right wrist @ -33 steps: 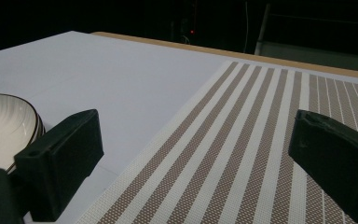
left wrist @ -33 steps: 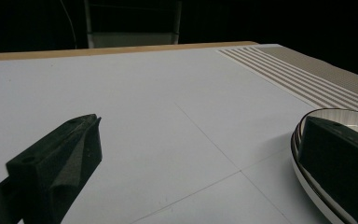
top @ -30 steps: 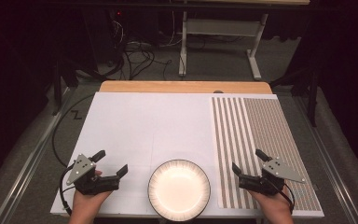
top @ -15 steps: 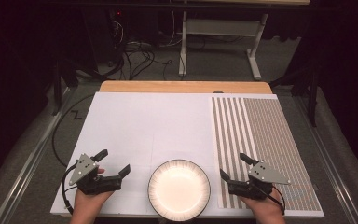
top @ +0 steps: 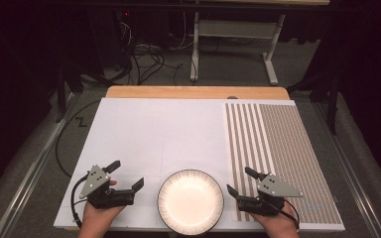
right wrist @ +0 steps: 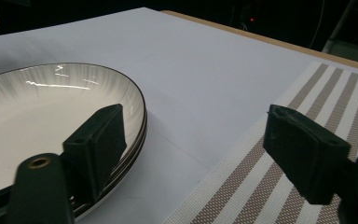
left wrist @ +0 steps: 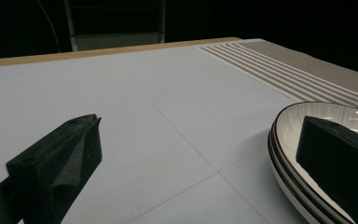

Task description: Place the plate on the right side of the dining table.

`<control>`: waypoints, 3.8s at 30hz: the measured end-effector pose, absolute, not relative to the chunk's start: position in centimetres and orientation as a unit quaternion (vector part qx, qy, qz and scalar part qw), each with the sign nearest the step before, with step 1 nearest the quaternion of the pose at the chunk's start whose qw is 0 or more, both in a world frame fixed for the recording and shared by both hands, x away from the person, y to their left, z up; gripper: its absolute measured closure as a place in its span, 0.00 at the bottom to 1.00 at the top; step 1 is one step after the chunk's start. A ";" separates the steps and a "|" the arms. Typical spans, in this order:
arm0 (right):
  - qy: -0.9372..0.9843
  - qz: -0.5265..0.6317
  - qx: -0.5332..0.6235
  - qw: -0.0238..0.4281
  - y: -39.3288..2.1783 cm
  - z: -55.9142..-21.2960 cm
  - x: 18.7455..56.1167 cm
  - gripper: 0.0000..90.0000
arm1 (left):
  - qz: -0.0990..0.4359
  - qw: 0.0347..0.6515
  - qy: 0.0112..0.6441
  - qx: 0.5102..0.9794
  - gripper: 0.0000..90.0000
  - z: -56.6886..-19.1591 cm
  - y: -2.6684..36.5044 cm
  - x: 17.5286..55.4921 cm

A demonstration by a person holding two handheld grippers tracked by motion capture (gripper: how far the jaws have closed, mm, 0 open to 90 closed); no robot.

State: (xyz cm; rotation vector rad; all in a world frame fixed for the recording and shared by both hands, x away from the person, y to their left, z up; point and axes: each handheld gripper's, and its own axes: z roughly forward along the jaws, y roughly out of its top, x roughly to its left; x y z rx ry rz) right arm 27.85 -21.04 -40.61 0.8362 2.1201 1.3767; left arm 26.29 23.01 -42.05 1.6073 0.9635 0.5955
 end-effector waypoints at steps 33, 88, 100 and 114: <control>0.858 0.434 0.236 0.141 -19.7 -39.2 27.0 1.00 | 0.262 0.560 0.407 0.673 0.01 -41.8 23.2 26.0; 0.899 0.368 0.206 0.124 -17.9 -39.4 26.2 1.00 | 0.263 0.568 0.406 0.666 0.01 -41.7 23.4 26.0; 0.898 0.370 0.204 0.122 -17.5 -39.5 26.3 1.00 | 0.264 0.572 0.408 0.661 0.01 -41.6 23.6 26.0; 0.899 0.374 0.199 0.109 -16.4 -39.8 26.4 1.00 | 0.266 0.574 0.408 0.658 0.01 -41.5 23.7 25.9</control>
